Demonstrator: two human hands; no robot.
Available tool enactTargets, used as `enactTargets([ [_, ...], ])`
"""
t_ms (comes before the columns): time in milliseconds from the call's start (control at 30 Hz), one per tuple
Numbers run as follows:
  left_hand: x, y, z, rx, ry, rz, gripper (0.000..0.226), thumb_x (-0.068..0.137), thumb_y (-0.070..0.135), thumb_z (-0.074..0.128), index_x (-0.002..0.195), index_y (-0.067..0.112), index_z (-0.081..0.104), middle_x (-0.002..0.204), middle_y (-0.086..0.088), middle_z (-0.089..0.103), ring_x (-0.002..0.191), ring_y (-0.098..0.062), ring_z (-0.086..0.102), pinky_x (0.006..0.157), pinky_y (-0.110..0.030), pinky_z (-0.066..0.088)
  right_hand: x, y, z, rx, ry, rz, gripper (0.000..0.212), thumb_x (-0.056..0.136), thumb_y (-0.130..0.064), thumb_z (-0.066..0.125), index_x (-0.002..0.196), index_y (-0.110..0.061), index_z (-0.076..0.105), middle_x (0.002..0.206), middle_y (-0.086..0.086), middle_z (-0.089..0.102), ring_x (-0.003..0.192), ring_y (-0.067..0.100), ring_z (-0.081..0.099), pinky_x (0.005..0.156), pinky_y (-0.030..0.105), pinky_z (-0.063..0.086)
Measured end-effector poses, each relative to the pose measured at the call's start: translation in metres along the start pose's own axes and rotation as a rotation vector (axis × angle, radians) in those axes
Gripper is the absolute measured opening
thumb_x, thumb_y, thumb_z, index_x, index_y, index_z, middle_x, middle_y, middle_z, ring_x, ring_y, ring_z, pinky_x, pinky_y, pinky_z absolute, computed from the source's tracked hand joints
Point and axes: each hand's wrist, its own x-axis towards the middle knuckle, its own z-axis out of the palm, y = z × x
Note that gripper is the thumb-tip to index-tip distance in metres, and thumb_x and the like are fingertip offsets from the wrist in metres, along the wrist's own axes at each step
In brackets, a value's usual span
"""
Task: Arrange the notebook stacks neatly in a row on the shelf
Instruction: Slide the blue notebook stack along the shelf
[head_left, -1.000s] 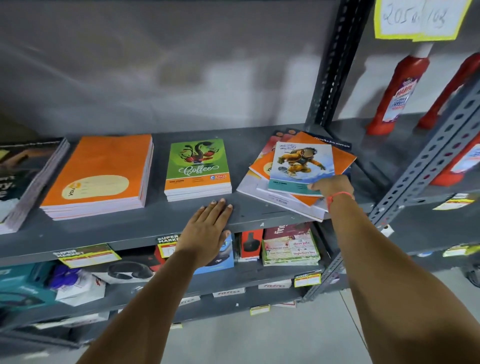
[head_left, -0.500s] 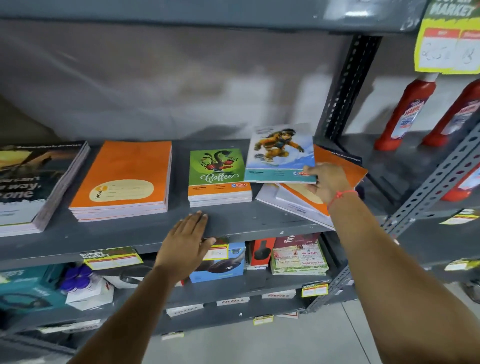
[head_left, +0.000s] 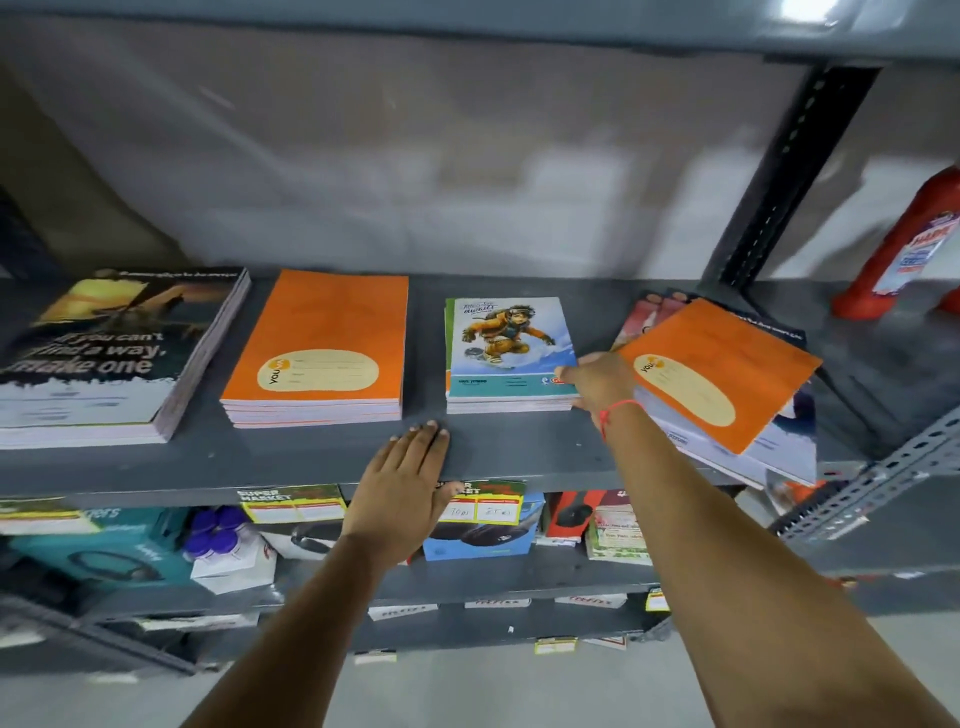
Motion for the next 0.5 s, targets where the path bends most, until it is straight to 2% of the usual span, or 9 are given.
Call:
enactTargets([
  [67, 0.0, 0.0, 0.001, 0.016, -0.011, 0.004, 0.065, 0.092, 0.051, 0.019, 0.146, 0.015, 0.013, 0.155, -0.005, 0.023, 0.142, -0.022, 0.021, 0.117, -0.034, 0.012, -0.003, 0.002, 0.0, -0.217, 0.044, -0.112, 0.022, 0.08, -0.019, 0.066, 0.09, 0.0, 0.067, 0.107, 0.023, 0.066, 0.084, 0.029, 0.059, 0.07, 0.031, 0.046],
  [100, 0.0, 0.0, -0.001, 0.011, -0.016, 0.005, 0.067, 0.091, 0.053, 0.014, 0.146, 0.015, 0.014, 0.155, -0.004, 0.024, 0.142, -0.022, 0.021, 0.117, -0.034, 0.012, -0.006, 0.003, 0.0, -0.303, 0.053, -0.155, 0.026, 0.082, -0.022, 0.063, 0.097, -0.001, 0.067, 0.108, 0.021, 0.065, 0.081, 0.026, 0.055, 0.067, 0.028, 0.041],
  [167, 0.0, 0.003, -0.006, -0.047, -0.013, -0.015, 0.076, 0.085, 0.061, 0.006, 0.144, 0.015, 0.023, 0.153, -0.005, 0.03, 0.14, -0.024, 0.027, 0.117, -0.036, 0.016, -0.008, 0.005, -0.001, -0.373, 0.082, -0.215, 0.031, 0.083, -0.023, 0.062, 0.109, -0.006, 0.065, 0.115, 0.018, 0.059, 0.088, 0.027, 0.055, 0.073, 0.03, 0.046],
  [233, -0.001, 0.013, -0.014, -0.158, 0.042, -0.077, 0.069, 0.087, 0.062, 0.022, 0.136, 0.016, 0.039, 0.142, -0.008, 0.045, 0.128, -0.028, 0.043, 0.109, -0.04, 0.034, -0.009, 0.006, -0.006, -0.341, 0.121, -0.228, 0.04, 0.084, -0.021, 0.062, 0.122, -0.011, 0.057, 0.125, 0.016, 0.051, 0.106, 0.033, 0.056, 0.089, 0.038, 0.052],
  [300, 0.006, 0.038, -0.024, -0.223, 0.18, -0.063, 0.052, 0.085, 0.052, 0.043, 0.121, 0.016, 0.053, 0.119, -0.01, 0.06, 0.102, -0.03, 0.059, 0.087, -0.039, 0.05, -0.01, 0.009, -0.018, -0.361, 0.226, -0.221, 0.04, 0.086, -0.02, 0.057, 0.126, -0.015, 0.055, 0.129, 0.015, 0.049, 0.115, 0.036, 0.05, 0.094, 0.041, 0.047],
  [367, 0.023, 0.076, -0.035, -0.306, 0.284, -0.003, 0.042, 0.085, 0.042, 0.048, 0.115, 0.014, 0.058, 0.108, -0.011, 0.064, 0.091, -0.031, 0.06, 0.077, -0.039, 0.05, -0.01, 0.022, -0.039, -0.402, 0.34, -0.154, 0.038, 0.087, -0.02, 0.052, 0.126, -0.017, 0.054, 0.132, 0.015, 0.048, 0.118, 0.035, 0.045, 0.095, 0.042, 0.041],
  [467, 0.065, 0.131, -0.053, -0.492, 0.227, 0.048, 0.036, 0.09, 0.031, 0.044, 0.118, 0.011, 0.056, 0.121, -0.013, 0.057, 0.108, -0.03, 0.052, 0.091, -0.04, 0.045, -0.009, 0.048, -0.073, -0.389, 0.298, 0.031, 0.043, 0.091, -0.016, 0.045, 0.133, -0.011, 0.045, 0.144, 0.015, 0.039, 0.113, 0.025, 0.048, 0.094, 0.025, 0.044],
  [500, 0.082, 0.147, -0.056, -0.536, 0.191, 0.052, 0.034, 0.091, 0.027, 0.044, 0.119, 0.011, 0.055, 0.125, -0.013, 0.055, 0.112, -0.029, 0.05, 0.094, -0.039, 0.043, -0.007, 0.056, -0.086, -0.417, 0.33, 0.062, 0.046, 0.09, -0.017, 0.044, 0.136, -0.01, 0.041, 0.147, 0.015, 0.034, 0.122, 0.028, 0.042, 0.102, 0.031, 0.041],
])
